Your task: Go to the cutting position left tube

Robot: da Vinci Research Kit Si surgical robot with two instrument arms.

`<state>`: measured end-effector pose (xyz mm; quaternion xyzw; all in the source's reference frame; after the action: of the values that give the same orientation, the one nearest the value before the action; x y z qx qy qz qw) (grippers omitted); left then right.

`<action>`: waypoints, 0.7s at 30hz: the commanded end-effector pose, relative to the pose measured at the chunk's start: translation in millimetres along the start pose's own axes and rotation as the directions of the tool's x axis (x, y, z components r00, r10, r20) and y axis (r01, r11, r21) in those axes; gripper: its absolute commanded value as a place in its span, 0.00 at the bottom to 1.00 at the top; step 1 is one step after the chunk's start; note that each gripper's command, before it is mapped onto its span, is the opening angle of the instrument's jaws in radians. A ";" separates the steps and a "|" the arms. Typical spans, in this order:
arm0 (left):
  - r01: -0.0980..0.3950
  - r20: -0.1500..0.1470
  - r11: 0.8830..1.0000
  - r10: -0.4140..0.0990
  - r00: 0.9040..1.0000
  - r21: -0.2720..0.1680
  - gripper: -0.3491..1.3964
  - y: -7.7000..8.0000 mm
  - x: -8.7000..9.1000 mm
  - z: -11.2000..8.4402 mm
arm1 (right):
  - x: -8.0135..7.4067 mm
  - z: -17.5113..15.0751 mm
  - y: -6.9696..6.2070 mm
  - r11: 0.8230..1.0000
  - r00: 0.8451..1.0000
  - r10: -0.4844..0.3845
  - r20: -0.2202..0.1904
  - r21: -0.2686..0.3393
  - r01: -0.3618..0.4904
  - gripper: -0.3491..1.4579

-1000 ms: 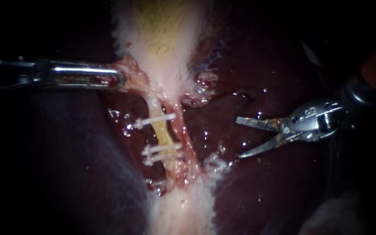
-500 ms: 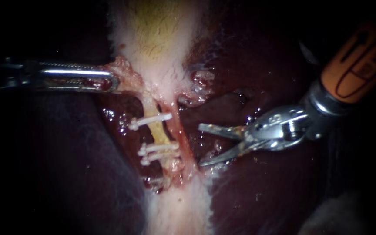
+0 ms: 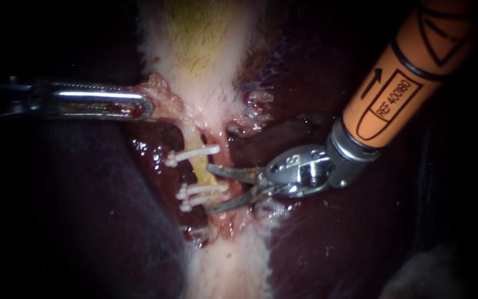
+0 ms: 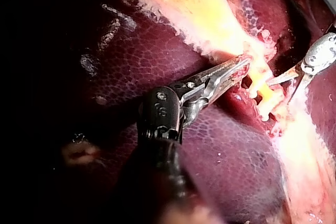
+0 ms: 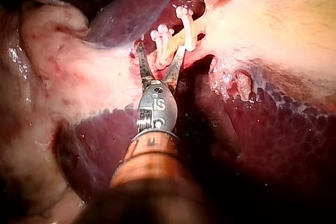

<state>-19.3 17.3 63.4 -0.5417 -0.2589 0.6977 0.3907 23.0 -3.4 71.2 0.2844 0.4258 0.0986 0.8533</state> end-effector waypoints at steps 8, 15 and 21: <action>-0.001 0.001 1.000 0.001 1.000 -0.003 0.00 0.1 -0.1 0.2 | -1.0 0.9 1.9 1.000 1.000 0.004 0.012 -0.009 -0.004 0.98; -0.002 0.001 1.000 0.002 1.000 -0.004 0.00 0.1 -0.2 0.6 | -0.7 2.5 3.4 1.000 1.000 0.004 0.010 -0.013 -0.004 0.98; -0.002 0.001 1.000 0.002 1.000 -0.004 0.00 0.0 -0.3 0.7 | 0.0 2.7 2.6 0.991 0.997 -0.047 -0.055 0.125 0.054 0.95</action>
<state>-19.9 17.0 63.7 -0.5425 -0.2604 0.6978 0.3886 25.3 -2.6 74.0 0.3310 0.4627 0.0486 0.8210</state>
